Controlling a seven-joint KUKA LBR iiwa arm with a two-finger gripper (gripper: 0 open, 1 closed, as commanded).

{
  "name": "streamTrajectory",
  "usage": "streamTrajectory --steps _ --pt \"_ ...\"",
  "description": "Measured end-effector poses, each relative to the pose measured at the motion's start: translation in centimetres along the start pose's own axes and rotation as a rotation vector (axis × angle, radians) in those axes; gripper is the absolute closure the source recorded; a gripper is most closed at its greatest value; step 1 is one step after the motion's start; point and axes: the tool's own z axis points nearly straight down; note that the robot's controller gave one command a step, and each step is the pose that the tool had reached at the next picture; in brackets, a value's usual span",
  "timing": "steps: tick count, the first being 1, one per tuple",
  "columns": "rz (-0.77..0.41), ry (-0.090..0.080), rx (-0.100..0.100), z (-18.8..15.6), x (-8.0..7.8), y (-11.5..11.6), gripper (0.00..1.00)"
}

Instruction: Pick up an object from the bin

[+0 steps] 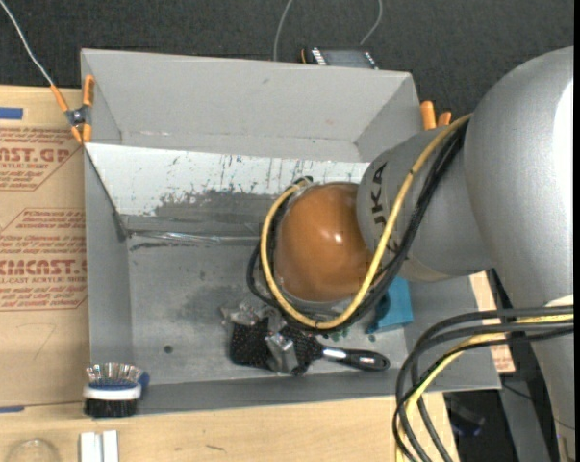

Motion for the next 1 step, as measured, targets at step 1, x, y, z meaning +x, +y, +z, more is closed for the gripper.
streamTrajectory --steps 1 --pt "0.029 -0.008 0.002 -12.71 -1.91 2.25 1.00"
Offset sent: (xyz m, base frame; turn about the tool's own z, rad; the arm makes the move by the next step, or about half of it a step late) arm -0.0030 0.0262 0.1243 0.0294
